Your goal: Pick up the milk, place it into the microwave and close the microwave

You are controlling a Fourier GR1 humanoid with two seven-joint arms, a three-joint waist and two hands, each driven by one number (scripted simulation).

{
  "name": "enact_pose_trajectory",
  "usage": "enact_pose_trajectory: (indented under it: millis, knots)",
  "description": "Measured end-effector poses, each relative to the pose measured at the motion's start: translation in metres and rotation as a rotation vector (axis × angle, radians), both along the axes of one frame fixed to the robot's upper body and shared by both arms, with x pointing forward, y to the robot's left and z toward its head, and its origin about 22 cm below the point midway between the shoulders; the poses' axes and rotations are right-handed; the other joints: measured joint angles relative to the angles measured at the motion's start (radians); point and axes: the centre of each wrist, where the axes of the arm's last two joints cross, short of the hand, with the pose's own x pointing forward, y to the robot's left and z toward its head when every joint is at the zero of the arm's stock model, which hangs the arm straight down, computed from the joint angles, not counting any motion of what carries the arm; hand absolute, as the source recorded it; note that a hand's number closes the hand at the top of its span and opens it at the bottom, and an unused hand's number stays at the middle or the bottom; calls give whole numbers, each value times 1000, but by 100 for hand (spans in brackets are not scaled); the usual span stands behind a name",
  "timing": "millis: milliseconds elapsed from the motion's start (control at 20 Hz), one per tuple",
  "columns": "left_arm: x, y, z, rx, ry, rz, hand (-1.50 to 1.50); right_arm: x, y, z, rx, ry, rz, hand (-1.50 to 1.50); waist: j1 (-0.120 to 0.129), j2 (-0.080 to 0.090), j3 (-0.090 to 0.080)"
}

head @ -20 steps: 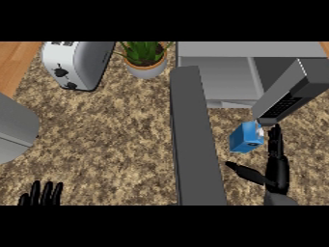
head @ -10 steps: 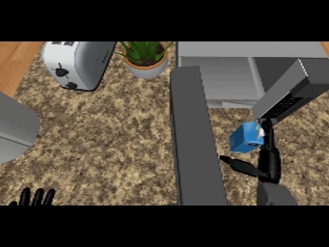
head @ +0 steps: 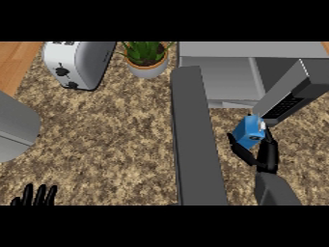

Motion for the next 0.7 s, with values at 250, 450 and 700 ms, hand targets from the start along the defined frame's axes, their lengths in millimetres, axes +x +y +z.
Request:
enact_pose_trajectory:
  millis: [250,450,700]
  knots:
    - [1,-2,-6,-9,-3,-3,-150,13,-5,5,-56,1,-39,150,3,1,0]
    - [1,0,-3,-13,-2,-6,-150,17,-9,6,-59,-13,-75,150,4,2,1]
    - [0,4,-4,-19,-6,-22,-150,23,-17,10,-65,-35,7,150,17,7,2]
